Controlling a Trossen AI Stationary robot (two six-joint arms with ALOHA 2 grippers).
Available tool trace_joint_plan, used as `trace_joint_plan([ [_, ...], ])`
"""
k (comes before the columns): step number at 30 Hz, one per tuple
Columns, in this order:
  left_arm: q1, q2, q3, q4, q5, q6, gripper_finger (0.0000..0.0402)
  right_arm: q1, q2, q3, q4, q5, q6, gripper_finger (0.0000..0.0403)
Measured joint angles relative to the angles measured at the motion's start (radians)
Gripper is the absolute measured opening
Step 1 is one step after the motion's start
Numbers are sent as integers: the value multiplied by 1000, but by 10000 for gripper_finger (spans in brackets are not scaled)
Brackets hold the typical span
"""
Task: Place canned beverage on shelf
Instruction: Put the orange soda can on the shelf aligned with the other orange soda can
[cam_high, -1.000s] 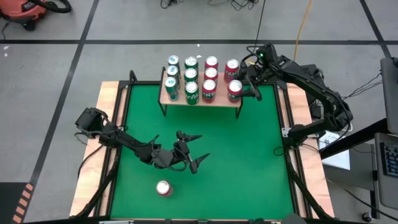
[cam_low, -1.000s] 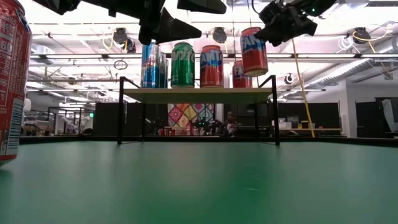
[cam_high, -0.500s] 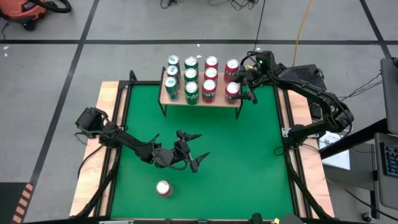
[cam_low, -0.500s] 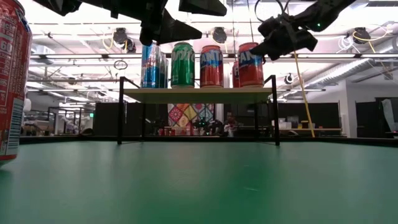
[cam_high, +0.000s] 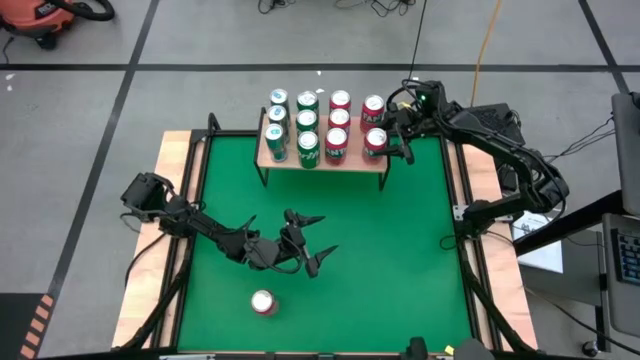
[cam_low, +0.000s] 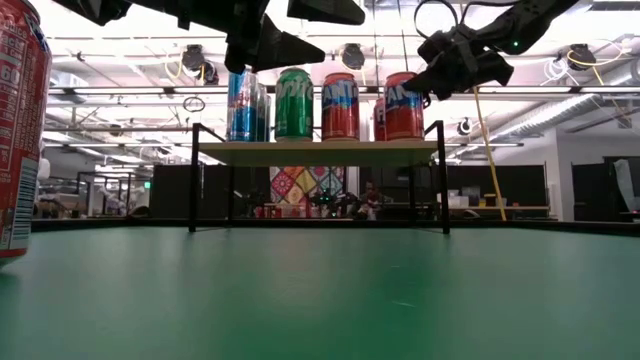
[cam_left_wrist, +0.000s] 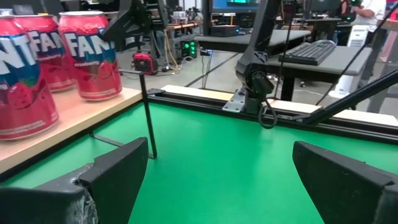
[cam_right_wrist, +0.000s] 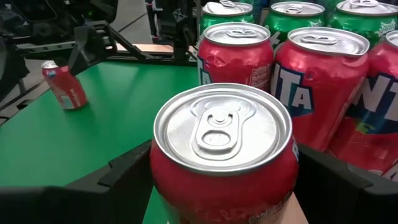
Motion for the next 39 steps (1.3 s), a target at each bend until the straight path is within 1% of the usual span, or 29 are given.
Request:
trace_joint_plan([
  [2, 0, 0, 0, 0, 16, 0, 395, 0, 0, 0, 0, 6, 1, 310],
  [5, 0, 0, 0, 0, 21, 0, 395, 0, 0, 0, 2, 47, 6, 322],
  [11, 1, 0, 0, 0, 21, 0, 395, 0, 2, -2, 8, 127, 11, 367],
  [14, 1, 0, 0, 0, 21, -1, 395, 0, 1, -2, 11, 138, 12, 382],
  [18, 0, 0, 0, 0, 21, -1, 395, 0, -22, -2, 4, 145, 31, 388],
  [22, 0, 0, 0, 0, 21, 0, 395, 0, -80, -2, -24, 231, 82, 388],
  [25, 0, 0, 0, 0, 21, 0, 395, 0, -141, -2, -61, 251, 101, 389],
  [29, 4, 0, 0, 0, 22, 5, 395, 0, -226, -2, -77, 352, 189, 389],
  [33, 11, 0, 0, 0, 43, 5, 395, 4, -316, -2, -90, 397, 297, 389],
  [36, 13, 0, 0, 0, 43, 5, 395, 27, -387, -1, -149, 473, 341, 389],
  [39, 13, 0, 0, 0, 43, 5, 395, 68, -440, -1, -240, 501, 335, 383],
])
